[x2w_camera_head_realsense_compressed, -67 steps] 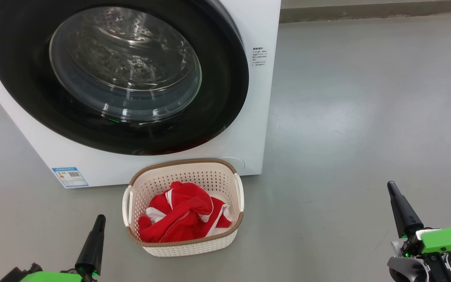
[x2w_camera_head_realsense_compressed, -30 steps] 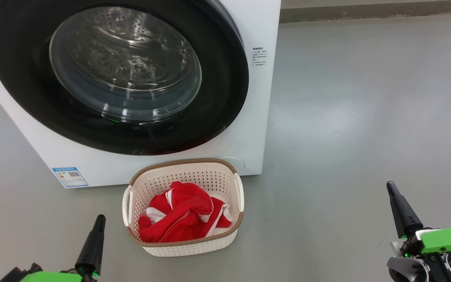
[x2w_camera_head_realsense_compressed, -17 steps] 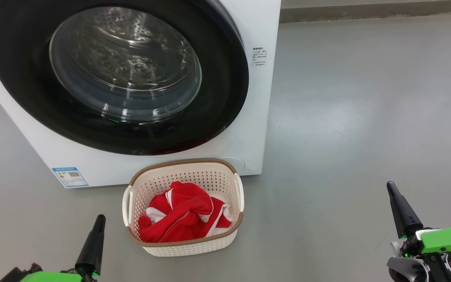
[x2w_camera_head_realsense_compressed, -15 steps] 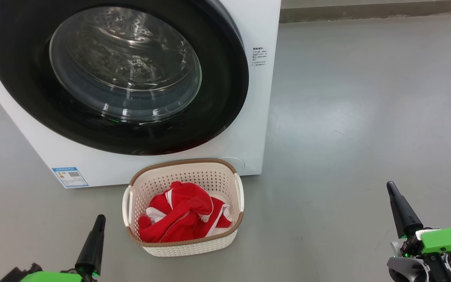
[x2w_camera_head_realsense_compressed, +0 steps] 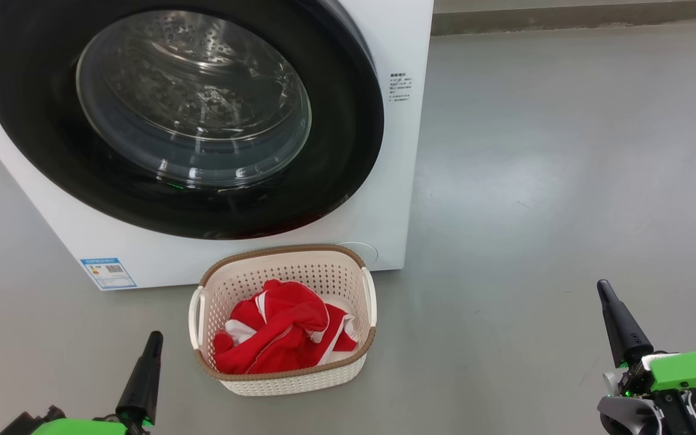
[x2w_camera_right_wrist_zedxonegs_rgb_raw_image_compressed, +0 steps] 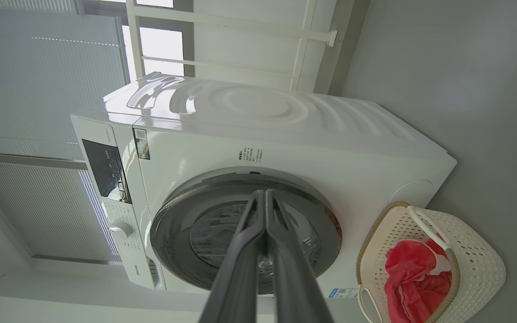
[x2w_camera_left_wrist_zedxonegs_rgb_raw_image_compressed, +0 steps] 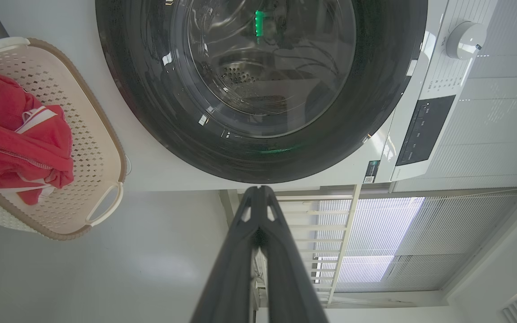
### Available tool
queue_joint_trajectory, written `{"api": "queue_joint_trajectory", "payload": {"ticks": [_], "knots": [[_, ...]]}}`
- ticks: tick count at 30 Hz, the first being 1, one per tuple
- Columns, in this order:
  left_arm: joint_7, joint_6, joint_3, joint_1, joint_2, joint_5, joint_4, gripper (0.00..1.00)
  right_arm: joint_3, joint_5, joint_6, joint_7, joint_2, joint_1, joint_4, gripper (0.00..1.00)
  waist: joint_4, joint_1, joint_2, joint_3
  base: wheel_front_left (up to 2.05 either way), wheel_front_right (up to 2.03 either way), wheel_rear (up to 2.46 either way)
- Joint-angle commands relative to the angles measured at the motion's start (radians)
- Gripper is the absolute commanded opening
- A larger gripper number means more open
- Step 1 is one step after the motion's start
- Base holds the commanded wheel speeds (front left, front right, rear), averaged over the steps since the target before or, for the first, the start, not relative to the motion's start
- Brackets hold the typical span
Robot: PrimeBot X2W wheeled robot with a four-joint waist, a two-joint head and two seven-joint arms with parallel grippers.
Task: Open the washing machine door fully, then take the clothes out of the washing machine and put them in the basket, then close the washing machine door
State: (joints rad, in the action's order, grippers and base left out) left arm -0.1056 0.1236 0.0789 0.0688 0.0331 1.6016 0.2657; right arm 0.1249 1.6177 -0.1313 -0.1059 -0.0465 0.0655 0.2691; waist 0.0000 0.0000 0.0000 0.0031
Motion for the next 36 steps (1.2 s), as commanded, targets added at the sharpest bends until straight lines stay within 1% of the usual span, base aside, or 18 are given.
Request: {"api": "queue_joint_trajectory", "payload": {"ticks": [1, 36], "knots": [[-0.008, 0.007, 0.035, 0.039, 0.017, 0.007, -0.021, 0.00, -0.014, -0.007, 0.001, -0.005, -0.006, 0.042, -0.025, 0.00, 0.000, 0.0000, 0.0000, 0.000, 0.00, 0.00, 0.00], [-0.008, 0.007, 0.035, 0.039, 0.017, 0.007, -0.021, 0.00, -0.012, -0.008, 0.001, -0.006, -0.005, 0.042, -0.024, 0.00, 0.000, 0.0000, 0.0000, 0.000, 0.00, 0.00, 0.00]]}}
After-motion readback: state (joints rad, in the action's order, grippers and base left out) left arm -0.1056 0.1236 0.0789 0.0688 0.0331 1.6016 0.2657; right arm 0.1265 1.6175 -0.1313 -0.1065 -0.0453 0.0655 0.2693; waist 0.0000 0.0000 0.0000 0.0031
